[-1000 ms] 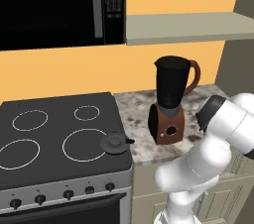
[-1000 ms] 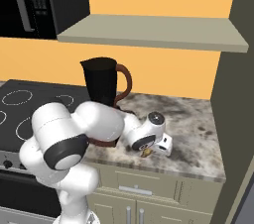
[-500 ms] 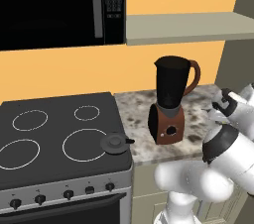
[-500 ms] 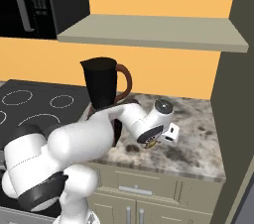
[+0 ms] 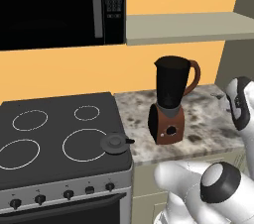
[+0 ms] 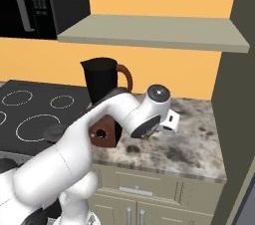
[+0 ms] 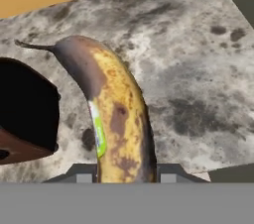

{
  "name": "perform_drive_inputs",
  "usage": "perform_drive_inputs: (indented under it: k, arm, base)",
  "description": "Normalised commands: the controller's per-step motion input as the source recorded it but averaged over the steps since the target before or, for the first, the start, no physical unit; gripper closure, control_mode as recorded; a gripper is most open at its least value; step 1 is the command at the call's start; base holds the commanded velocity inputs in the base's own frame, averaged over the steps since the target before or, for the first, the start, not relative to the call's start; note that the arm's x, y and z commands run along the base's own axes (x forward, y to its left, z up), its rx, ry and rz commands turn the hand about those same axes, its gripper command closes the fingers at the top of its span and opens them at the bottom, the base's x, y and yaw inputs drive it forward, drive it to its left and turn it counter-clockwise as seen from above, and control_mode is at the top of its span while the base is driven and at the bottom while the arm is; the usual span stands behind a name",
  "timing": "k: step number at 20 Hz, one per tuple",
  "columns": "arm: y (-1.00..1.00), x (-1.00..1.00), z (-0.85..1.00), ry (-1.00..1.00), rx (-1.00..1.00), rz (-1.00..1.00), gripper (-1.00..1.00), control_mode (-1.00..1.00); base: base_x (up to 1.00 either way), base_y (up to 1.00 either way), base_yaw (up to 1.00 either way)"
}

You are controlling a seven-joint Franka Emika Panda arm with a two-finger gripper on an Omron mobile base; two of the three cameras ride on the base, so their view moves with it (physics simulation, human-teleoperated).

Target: Open the blender lid, put the banana in the blender, close the lid, and start the blender.

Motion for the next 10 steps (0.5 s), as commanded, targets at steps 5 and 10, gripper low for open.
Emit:
perform_drive_inputs:
  k: [5, 10]
  arm:
    - [0.01, -0.28, 1.00, -0.01, 0.00, 0.00, 1.00, -1.00]
    - [0.23, -0.17, 1.00, -0.04, 0.00, 0.00, 1.00, -1.00]
  base:
    - [0.00, 0.00, 0.00]
    - [0.00, 0.00, 0.00]
